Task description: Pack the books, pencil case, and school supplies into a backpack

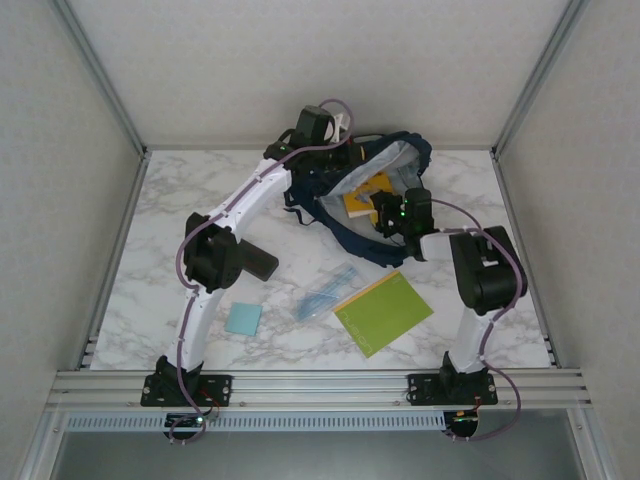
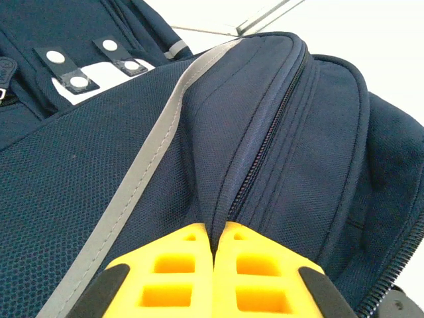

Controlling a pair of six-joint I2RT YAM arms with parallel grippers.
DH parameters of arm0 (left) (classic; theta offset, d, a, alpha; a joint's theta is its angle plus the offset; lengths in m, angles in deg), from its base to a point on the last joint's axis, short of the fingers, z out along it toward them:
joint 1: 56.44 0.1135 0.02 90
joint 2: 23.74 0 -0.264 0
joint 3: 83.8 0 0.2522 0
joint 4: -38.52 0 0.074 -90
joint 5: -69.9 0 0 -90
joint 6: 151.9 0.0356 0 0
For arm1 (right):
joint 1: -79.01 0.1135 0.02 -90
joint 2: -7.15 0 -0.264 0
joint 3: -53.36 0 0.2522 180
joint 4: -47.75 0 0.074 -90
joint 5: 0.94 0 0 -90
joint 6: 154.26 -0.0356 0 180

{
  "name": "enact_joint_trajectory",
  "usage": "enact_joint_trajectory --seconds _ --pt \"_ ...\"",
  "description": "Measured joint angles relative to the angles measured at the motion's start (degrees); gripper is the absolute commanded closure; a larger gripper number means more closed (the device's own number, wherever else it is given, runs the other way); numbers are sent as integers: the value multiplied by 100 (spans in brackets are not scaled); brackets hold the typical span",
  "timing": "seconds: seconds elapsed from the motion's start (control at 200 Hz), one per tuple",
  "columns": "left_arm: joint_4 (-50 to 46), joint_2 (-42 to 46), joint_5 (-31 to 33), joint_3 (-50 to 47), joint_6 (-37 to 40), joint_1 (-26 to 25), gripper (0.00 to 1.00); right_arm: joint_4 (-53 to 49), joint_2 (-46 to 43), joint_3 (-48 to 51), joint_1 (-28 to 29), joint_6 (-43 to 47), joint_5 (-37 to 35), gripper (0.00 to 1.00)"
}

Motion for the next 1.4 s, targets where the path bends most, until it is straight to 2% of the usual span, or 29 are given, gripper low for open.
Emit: enact_joint_trajectory --seconds 0.13,0.27,0.405,0.486,0.541,0.636,0.806,0.971,1.151,1.256,1.401 --pt "0 -22 129 -2 42 0 100 -1580 -979 24 -293 1062 101 25" --pt "0 -76 153 -68 44 0 100 -3740 -2017 -396 -404 2544 -195 19" --pt "33 -33 160 -385 116 0 75 -5316 -2706 -538 -404 3563 -702 17" --pt "116 201 190 -1005 221 0 59 -6028 -2986 -411 -404 3880 -929 16" --pt "140 463 223 -1561 249 -7 53 -6408 -3156 -227 -407 3995 -1003 15" --pt "146 1021 310 -2542 339 -22 48 -6902 -3499 249 -404 4009 -1003 15" --pt "111 2282 761 -4107 483 -109 46 -7495 -4376 1163 -323 3696 -999 16" --pt "203 3062 1021 -4977 658 -691 46 -7834 -5132 1679 -98 3220 -1003 16" --pt "289 3071 981 -5536 898 -1368 53 -7757 -5357 2288 310 2592 -929 18" --pt "291 2841 909 -5589 1047 -1545 58 -7479 -5348 2710 463 2210 -874 22" --pt "284 2503 833 -5587 1215 -1711 62 -7407 -5412 2785 560 1810 -1040 28"
